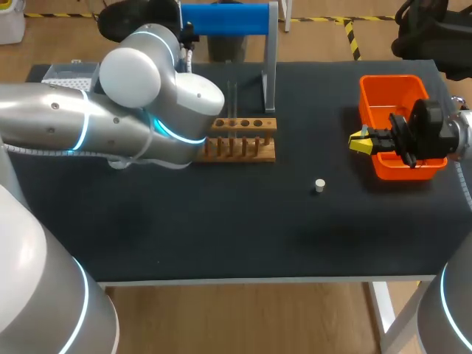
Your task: Invert the test tube, pick up the pipette, mount the tip to pipette, aspirate from beaker and dispense into the tube, eject the tip, return the pipette, and cap with the stopper.
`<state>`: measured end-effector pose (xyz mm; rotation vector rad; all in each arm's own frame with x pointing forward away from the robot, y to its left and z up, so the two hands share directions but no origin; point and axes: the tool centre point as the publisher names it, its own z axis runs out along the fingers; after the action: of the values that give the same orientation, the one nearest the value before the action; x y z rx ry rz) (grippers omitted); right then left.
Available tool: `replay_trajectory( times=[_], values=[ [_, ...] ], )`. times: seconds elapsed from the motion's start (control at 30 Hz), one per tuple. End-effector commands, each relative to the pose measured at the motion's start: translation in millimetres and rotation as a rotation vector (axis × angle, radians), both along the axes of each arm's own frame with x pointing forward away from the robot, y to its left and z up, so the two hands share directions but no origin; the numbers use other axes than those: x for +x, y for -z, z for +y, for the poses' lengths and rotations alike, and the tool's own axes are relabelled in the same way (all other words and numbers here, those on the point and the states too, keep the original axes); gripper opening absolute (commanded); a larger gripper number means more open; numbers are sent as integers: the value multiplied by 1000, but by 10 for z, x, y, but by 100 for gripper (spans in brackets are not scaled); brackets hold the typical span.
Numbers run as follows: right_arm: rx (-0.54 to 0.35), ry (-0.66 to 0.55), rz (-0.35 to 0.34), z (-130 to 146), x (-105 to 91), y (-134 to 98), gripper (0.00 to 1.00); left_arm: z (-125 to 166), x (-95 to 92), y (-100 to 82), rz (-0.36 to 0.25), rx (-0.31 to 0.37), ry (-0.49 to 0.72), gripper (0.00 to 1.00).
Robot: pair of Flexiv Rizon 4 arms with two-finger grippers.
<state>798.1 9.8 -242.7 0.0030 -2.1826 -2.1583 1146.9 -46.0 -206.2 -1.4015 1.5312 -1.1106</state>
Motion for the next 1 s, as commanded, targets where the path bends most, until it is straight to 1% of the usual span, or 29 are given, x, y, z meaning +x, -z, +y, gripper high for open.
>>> replay_trajectory(
  times=[0.03, 0.47, 0.67, 1.0],
  values=[
    [-1, 1, -1, -6, -8, -3, 0, 6, 52, 6, -5, 1, 2, 59],
    [-1, 1, -1, -6, -8, -3, 0, 19, 118, 22, -21, -5, 3, 56],
    [-1, 1, -1, -6, -8, -3, 0, 19, 146, 28, -22, -7, 4, 58],
    [-1, 1, -1, -6, -8, -3, 0, 9, 183, 38, -24, -8, 11, 53]
  ],
)
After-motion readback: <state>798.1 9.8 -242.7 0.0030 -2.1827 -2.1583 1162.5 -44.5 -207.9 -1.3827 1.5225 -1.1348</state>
